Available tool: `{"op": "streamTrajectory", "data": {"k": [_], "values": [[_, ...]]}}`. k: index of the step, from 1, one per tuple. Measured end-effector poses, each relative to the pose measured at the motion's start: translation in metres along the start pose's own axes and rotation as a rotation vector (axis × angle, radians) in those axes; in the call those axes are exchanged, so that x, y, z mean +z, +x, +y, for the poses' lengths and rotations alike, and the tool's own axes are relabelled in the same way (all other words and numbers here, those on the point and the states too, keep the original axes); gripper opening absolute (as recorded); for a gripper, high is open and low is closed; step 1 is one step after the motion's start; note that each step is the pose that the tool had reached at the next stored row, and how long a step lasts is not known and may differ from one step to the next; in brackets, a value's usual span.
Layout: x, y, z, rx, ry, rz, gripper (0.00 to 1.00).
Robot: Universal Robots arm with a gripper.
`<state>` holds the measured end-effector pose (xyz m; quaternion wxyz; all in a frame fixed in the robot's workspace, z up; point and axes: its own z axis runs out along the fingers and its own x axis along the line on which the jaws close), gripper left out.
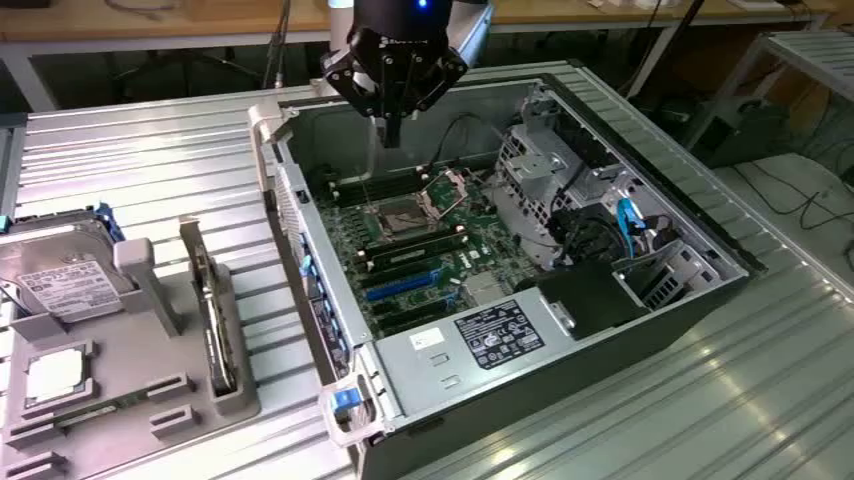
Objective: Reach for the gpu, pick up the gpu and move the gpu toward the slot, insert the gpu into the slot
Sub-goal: 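Reach for the gpu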
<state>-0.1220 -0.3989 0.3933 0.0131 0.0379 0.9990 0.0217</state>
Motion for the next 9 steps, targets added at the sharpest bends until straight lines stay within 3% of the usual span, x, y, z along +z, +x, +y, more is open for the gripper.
{"op": "streamTrajectory", "data": {"k": [9], "values": [[0.0000, 0.0010, -0.0001, 0.000, 0.0000, 0.0000, 0.11]]}}
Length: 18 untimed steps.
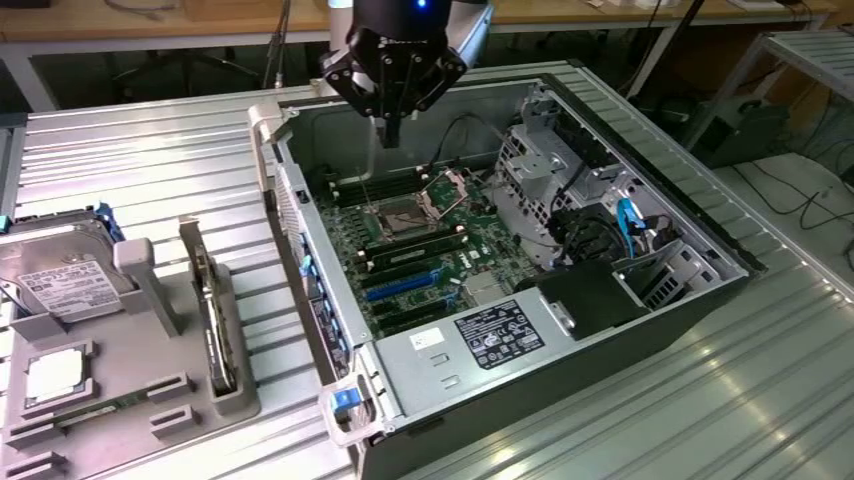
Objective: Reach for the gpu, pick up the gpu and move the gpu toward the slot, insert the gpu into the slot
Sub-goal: 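Reach for the gpu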
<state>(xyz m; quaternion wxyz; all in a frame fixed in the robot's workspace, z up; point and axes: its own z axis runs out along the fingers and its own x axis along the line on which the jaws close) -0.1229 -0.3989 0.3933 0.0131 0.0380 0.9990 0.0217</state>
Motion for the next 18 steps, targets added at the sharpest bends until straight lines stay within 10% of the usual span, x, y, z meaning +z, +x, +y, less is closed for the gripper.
{"op": "streamTrajectory", "data": {"k": [18], "values": [[-0.0007, 0.022, -0.0038, 0.000, -0.0001, 0.0000, 0.11]]}}
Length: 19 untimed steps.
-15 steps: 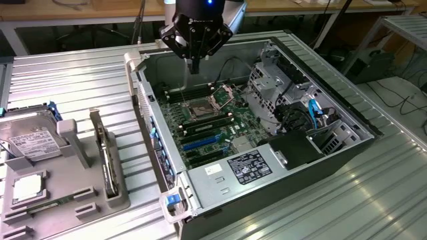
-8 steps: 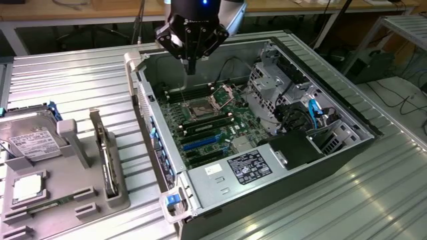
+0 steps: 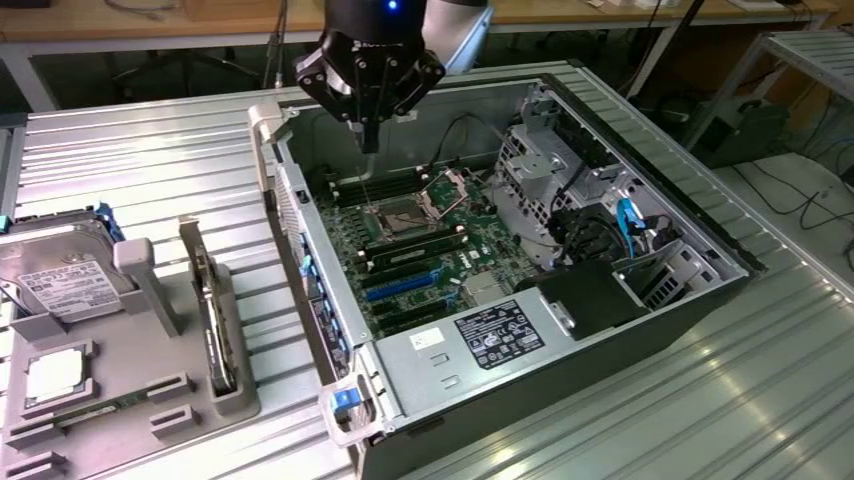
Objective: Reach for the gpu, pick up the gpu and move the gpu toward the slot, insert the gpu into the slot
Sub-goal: 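Reach for the gpu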
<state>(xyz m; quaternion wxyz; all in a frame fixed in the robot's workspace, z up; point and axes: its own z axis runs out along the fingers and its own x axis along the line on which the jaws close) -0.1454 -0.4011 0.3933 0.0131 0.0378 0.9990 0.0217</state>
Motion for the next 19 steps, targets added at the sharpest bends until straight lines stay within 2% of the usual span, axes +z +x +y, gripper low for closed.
{"op": "streamTrajectory", "data": {"k": [9, 19], "values": [[-0.0004, 0.012, -0.0034, 0.000, 0.0000, 0.0000, 0.11], [-0.0007, 0.021, -0.0059, 0.000, 0.0000, 0.0000, 0.11]]}}
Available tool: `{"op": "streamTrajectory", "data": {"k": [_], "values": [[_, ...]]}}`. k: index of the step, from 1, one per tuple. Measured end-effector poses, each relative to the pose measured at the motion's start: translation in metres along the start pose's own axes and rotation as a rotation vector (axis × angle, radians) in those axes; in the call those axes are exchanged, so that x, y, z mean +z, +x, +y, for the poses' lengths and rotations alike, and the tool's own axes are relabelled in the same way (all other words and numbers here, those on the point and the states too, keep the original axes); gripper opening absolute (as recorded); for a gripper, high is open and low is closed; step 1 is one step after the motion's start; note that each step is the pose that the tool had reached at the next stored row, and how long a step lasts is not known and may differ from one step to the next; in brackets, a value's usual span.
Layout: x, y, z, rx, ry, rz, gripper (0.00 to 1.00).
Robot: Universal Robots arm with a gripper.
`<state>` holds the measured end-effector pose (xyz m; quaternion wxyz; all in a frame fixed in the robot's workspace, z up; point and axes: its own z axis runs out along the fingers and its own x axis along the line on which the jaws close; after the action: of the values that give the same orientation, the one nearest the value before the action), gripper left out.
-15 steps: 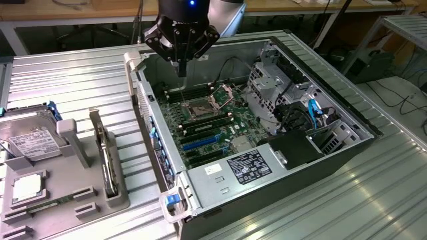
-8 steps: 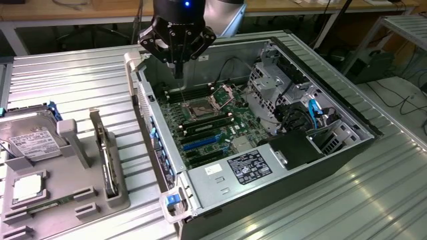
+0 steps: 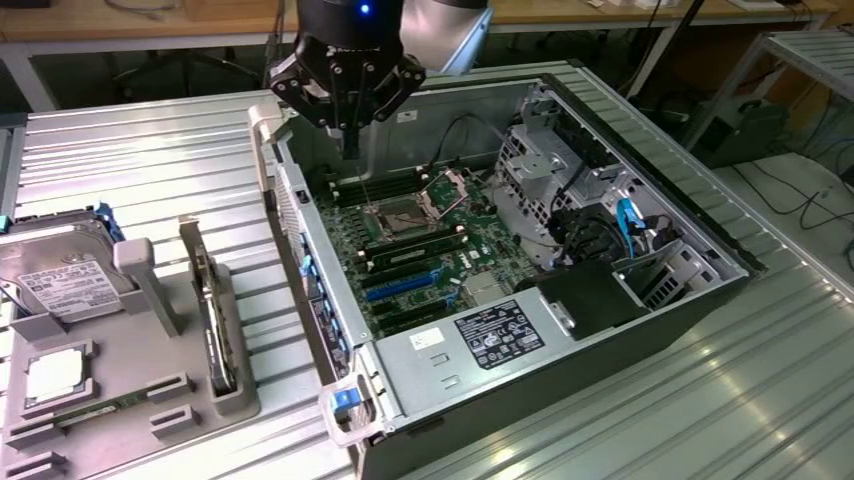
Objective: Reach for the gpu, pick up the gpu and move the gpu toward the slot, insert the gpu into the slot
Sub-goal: 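Reach for the gpu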
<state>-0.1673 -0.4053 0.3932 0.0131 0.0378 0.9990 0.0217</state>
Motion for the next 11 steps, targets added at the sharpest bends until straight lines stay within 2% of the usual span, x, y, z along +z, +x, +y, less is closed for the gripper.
{"op": "streamTrajectory", "data": {"k": [11], "values": [[-0.0003, 0.011, -0.0026, 0.000, 0.0000, 0.0000, 0.11]]}}
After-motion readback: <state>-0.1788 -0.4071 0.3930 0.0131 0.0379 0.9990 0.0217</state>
